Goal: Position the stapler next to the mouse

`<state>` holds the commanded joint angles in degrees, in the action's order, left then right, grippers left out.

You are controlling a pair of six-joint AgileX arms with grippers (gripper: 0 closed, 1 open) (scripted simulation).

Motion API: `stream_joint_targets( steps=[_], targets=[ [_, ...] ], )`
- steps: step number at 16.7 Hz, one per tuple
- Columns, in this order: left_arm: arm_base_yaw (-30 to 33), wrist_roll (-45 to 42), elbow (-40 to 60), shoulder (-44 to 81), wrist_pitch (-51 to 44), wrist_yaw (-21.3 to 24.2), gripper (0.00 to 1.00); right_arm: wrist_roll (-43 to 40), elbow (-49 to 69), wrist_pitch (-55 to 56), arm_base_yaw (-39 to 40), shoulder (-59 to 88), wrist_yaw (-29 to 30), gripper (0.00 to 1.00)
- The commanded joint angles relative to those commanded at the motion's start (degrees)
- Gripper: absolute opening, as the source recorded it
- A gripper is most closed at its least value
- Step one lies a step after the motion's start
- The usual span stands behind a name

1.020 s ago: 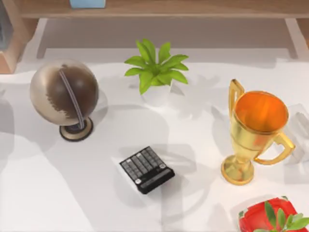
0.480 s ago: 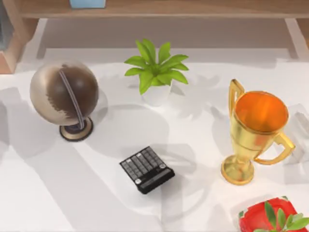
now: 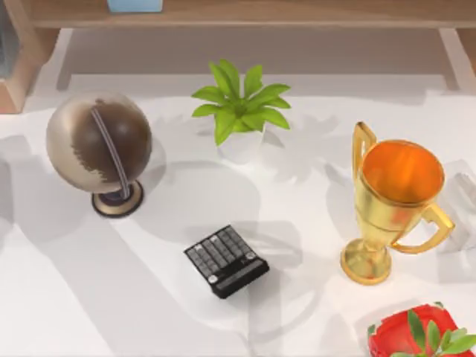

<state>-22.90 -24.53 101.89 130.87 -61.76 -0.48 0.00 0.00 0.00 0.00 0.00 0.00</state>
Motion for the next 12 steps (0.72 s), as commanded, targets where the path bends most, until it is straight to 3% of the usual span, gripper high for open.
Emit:
stream_joint_targets(
  steps=[8, 12],
  targets=[
    [0.0, 0.0, 0.0, 0.0, 0.0, 0.0, 0.98, 0.0, 0.0, 0.0, 0.0, 0.0, 0.0, 1.00],
    [0.0, 0.0, 0.0, 0.0, 0.0, 0.0, 1.00, 0.0, 0.0, 0.0, 0.0, 0.0, 0.0, 1.00]
  ],
)
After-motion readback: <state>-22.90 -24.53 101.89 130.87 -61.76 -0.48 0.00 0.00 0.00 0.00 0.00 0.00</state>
